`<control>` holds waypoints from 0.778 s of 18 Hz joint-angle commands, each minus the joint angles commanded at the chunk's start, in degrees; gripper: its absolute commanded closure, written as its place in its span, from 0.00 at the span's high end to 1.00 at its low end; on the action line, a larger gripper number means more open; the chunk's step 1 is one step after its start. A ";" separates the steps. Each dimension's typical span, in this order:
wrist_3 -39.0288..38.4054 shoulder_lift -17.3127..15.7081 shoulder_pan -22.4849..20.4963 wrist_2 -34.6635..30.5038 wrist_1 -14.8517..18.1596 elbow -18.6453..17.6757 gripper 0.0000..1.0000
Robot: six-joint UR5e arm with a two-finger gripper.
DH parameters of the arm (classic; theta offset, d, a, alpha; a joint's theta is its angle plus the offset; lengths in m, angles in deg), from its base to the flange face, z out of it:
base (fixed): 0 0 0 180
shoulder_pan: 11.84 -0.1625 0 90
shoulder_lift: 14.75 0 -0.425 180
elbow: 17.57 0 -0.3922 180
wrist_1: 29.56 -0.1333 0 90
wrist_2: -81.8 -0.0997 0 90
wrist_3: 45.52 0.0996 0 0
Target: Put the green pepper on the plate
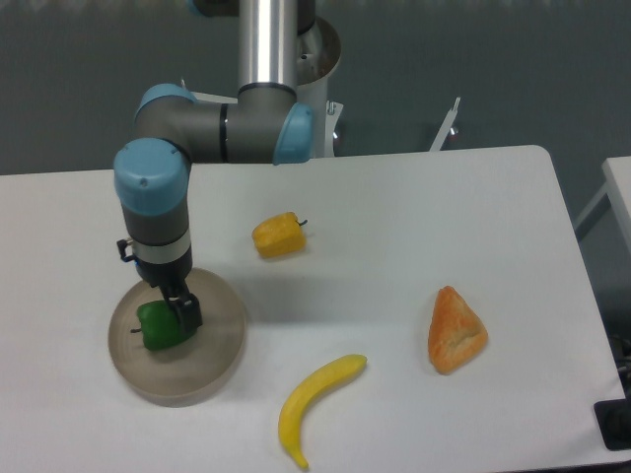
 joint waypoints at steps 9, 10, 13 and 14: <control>20.45 -6.51 -14.24 -0.97 10.70 -0.62 1.00; 22.57 -6.60 -15.48 -1.41 11.68 -0.70 1.00; 31.43 -6.68 -18.82 -3.69 13.79 -0.18 1.00; 35.38 -6.51 -20.31 -5.18 14.76 -0.09 1.00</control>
